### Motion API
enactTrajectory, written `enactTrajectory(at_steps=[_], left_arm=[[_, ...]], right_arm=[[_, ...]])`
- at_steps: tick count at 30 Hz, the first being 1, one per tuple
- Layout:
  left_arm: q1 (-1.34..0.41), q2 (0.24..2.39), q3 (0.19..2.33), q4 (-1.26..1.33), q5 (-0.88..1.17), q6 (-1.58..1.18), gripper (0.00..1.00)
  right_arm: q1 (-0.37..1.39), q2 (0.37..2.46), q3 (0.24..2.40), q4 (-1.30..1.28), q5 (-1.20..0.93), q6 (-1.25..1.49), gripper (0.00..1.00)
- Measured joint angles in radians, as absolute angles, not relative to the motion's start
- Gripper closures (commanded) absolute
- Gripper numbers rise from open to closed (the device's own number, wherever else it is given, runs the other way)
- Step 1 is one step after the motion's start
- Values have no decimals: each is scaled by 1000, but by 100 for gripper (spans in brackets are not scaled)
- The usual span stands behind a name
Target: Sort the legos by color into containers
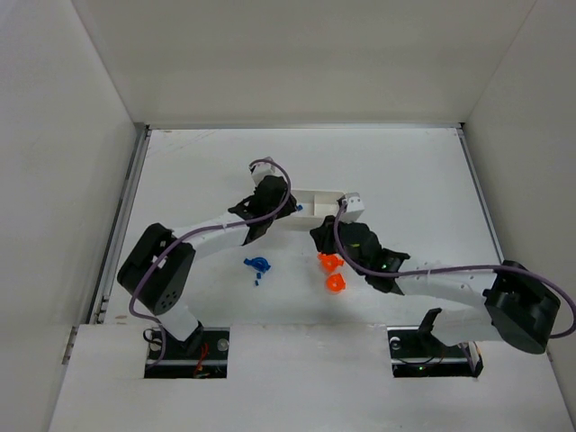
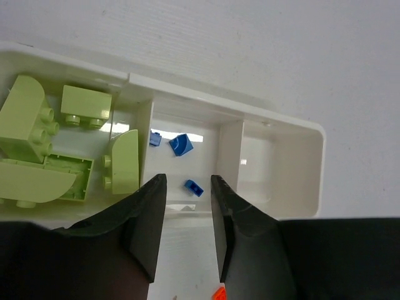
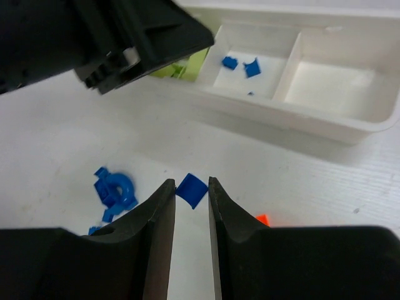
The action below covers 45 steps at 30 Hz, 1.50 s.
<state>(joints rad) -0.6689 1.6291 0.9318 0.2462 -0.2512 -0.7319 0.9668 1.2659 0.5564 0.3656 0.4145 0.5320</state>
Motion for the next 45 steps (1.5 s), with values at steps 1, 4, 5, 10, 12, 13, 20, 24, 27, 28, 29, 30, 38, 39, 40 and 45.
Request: enactTrajectory(at_steps=[1, 4, 5, 10, 12, 13, 20, 24, 27, 28, 29, 30, 38, 39, 40, 45], left_arm=[[-669, 1623, 929, 245, -252, -731, 72], [-665, 1568, 894, 251, -257, -730, 76], [-665, 1535, 868, 252, -262, -730, 77], [-665, 1334, 710, 239, -290, -725, 78], [-665, 1258, 646, 215, -303, -722, 78], [-665, 1225, 617, 202, -310, -721, 78], [-668, 1002, 445, 1, -387, -733, 73], [-673, 948, 410, -79, -410, -758, 72], [-699, 945, 392, -108, -412, -776, 69], [-712, 945, 387, -115, -411, -781, 68], [-725, 945, 384, -123, -409, -787, 67], [-737, 945, 383, -127, -406, -793, 66], [-825, 949, 379, -125, -392, -825, 60], [-829, 955, 379, -118, -392, -828, 60], [-830, 966, 379, -109, -392, -830, 60], [-830, 1030, 379, -84, -393, -840, 60]], right_arm=[[941, 1273, 567, 364, 405, 525, 73], [881, 1318, 619, 364, 380, 508, 73], [863, 1340, 643, 366, 374, 501, 73], [809, 1479, 772, 366, 355, 466, 73], [800, 1533, 818, 366, 351, 451, 72], [797, 1558, 839, 366, 349, 447, 72], [791, 1657, 909, 346, 347, 427, 49], [791, 1655, 914, 344, 350, 417, 48], [799, 1631, 911, 338, 359, 414, 50], [808, 1613, 903, 340, 361, 414, 51], [821, 1590, 888, 342, 364, 414, 51], [839, 1562, 868, 345, 368, 416, 51], [1070, 1468, 712, 348, 390, 451, 51], [1103, 1473, 697, 346, 392, 456, 51], [1130, 1478, 685, 345, 395, 461, 51], [1247, 1515, 651, 342, 411, 491, 51]])
